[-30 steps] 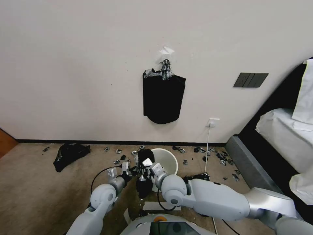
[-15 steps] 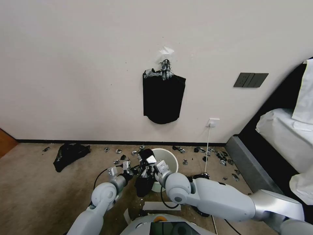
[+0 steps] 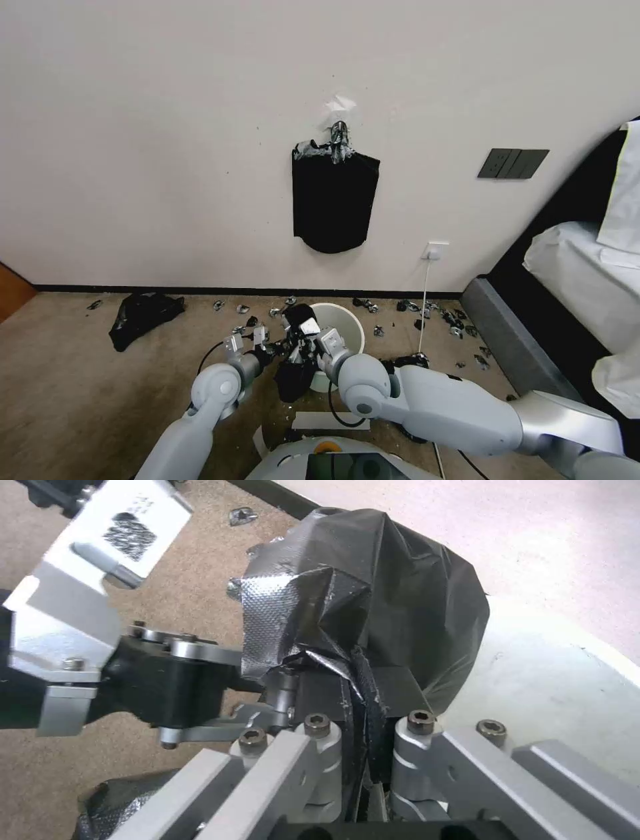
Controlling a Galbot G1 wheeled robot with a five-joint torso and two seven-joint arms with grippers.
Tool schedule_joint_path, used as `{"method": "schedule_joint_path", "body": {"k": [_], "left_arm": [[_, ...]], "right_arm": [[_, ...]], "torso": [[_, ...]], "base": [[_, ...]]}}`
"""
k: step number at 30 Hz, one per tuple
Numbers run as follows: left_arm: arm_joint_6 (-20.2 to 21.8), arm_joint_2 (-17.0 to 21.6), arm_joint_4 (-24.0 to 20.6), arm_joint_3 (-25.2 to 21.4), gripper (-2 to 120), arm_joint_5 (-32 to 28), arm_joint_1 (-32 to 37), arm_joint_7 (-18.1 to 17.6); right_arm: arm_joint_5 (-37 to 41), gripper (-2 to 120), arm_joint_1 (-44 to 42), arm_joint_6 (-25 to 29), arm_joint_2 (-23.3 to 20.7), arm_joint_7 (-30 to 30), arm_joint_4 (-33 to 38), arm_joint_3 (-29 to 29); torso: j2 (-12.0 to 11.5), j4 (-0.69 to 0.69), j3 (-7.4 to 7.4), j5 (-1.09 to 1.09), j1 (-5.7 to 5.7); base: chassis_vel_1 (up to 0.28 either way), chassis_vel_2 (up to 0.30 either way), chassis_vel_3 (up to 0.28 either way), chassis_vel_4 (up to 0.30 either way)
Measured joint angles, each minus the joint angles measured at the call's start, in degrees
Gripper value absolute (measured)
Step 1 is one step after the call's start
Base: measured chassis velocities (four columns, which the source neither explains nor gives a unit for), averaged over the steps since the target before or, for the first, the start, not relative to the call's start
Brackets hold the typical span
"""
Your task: Place a trash bag onto the trash bin.
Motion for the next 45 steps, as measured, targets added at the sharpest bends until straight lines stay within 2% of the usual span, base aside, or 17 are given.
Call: {"method": "schedule_joint_path", "body": {"k": [8,21,32,35,38,40,43,44,45], "left_arm": [[2.3,0.2,0.9,0.8,41,-2.9,-1.7,-3.2],[2.6,-0.6,3.0,1.8,5,-6.0,-3.7,-5.9],[1.7,-1.0,2.8,1.1,2,-4.9,-3.6,-5.9],[0.1,-1.3,2.4,0.9,2,-2.5,-3.4,-5.5],[-2.1,-1.4,2.2,0.8,2,2.2,-3.3,-4.5],[-2.5,-1.4,2.2,0.8,2,3.6,-3.3,-4.2],[-4.6,-1.3,2.3,1.2,2,9.7,-3.5,-2.1],[-4.6,-1.3,2.3,1.2,2,9.7,-3.5,-2.1],[-5.1,-1.3,2.4,1.3,2,11.1,-3.5,-1.5]], "right_arm": [[-0.4,7,-0.6,0.1,0.0,-0.2,-0.1,0.5],[-1.2,6,-1.4,0.2,0.0,-0.5,-0.3,0.6],[-1.3,7,-1.0,1.0,0.1,-1.3,-0.2,0.7],[-1.2,11,-0.9,1.8,0.1,-1.8,0.1,1.0],[-0.2,25,-0.8,2.1,-0.1,-2.5,0.9,1.4],[0.5,28,-0.8,2.1,-0.2,-2.6,1.2,1.5],[3.9,43,-0.8,2.1,-0.3,-2.6,2.4,2.3],[3.9,43,-0.8,2.1,-0.3,-2.6,2.4,2.3],[4.8,48,-0.8,2.1,-0.4,-2.6,2.7,2.6]], "torso": [[0.0,0.0,0.0,0.0,0.0],[0.0,0.0,0.0,0.0,0.0],[0.0,0.0,0.0,0.0,0.0],[0.0,0.01,0.0,0.0,0.0],[0.0,0.01,0.0,0.0,0.0],[0.0,0.01,0.0,0.0,0.0],[0.0,0.0,0.0,0.0,0.0],[0.0,0.0,0.0,0.0,0.0],[0.0,0.0,0.0,0.0,0.0]], "base": [[0.0,0.0,0.0,0.0],[0.0,0.0,0.0,0.0],[0.0,0.0,0.0,0.0],[0.0,0.0,0.0,0.0],[0.0,0.0,0.0,0.0],[0.0,0.0,0.0,0.0],[0.0,0.0,0.0,0.0],[0.0,0.0,0.0,0.0],[0.0,0.0,0.0,0.0]]}}
